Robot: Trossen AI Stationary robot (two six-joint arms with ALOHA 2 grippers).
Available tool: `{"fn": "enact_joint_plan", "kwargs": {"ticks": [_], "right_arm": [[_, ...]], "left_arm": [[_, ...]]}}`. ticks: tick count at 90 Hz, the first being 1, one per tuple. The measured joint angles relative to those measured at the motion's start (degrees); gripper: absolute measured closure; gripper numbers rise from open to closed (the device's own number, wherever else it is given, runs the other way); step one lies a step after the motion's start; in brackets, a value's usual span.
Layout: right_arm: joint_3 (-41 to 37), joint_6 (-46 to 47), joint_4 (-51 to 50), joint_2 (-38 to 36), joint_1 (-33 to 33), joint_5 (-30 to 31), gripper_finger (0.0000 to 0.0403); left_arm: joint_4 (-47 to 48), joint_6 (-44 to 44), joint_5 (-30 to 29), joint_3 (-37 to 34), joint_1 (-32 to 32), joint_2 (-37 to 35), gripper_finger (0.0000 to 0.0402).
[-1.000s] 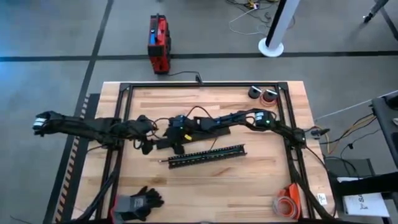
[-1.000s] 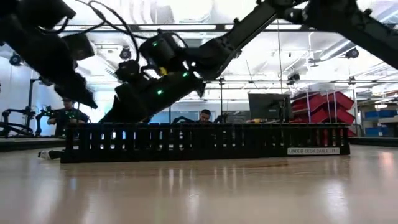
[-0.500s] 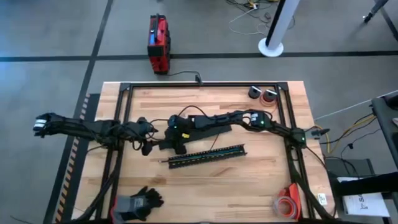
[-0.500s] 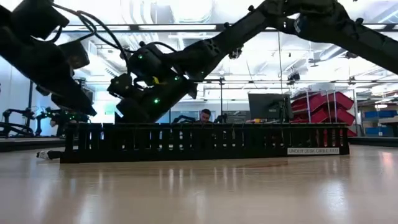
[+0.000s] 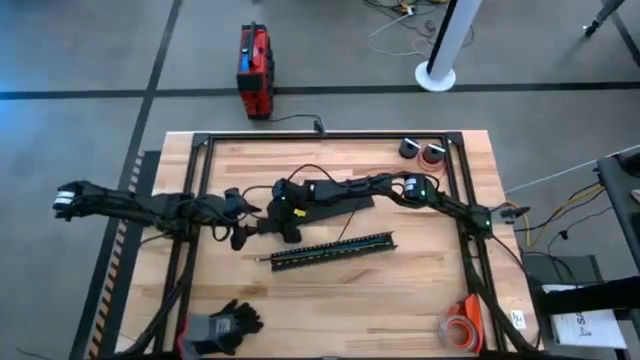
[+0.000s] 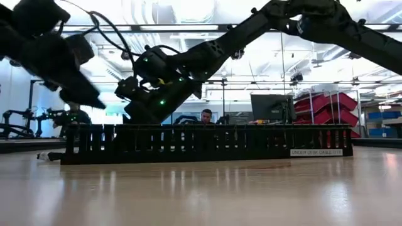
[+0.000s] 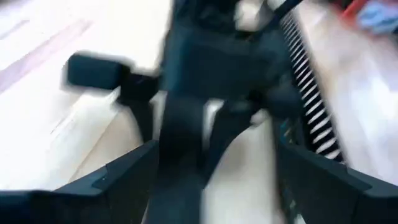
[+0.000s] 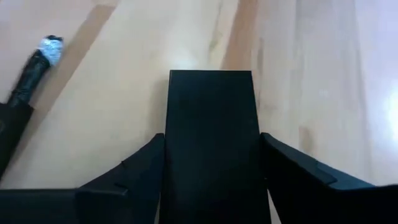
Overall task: Ziptie cables
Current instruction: Insert the cable duct cover into the cable duct
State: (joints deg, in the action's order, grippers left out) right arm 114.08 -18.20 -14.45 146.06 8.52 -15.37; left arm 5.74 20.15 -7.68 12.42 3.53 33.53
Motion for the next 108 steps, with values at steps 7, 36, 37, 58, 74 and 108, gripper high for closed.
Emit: {"fn": "enact_joint_plan", "kwargs": {"ticks": [7, 36, 37, 58, 74, 108], "right_arm": [[-0.03, 0.88, 0.06, 0.00, 0.04, 0.31, 0.0185], [-0.55, 1.96, -6.24, -4.66, -1.26, 2.65, 0.0186], [-0.57, 1.79, -6.78, -4.95, -1.28, 2.73, 0.0186], [-0.42, -2.20, -19.53, -15.14, -1.99, 9.12, 0.0190], [-0.57, -0.49, -30.12, -23.77, -4.41, 11.62, 0.0192], [-0.79, 8.99, -42.40, -39.75, -12.76, 24.09, 0.0222]], "left_arm": [[-10.14, -1.65, 2.03, -2.41, 0.22, 1.52, 0.0090], [-18.81, -2.08, 3.09, -4.45, 0.69, 4.71, 0.0090], [-18.77, -2.19, 3.09, -4.33, 0.80, 4.61, 0.0090], [-15.69, -6.45, 3.08, -0.70, 2.98, 3.94, 0.0090], [-15.29, -6.53, 2.88, -0.47, 3.06, 6.22, 0.0090], [-30.41, -3.14, 2.84, 0.90, 3.17, 24.41, 0.0087]]}}
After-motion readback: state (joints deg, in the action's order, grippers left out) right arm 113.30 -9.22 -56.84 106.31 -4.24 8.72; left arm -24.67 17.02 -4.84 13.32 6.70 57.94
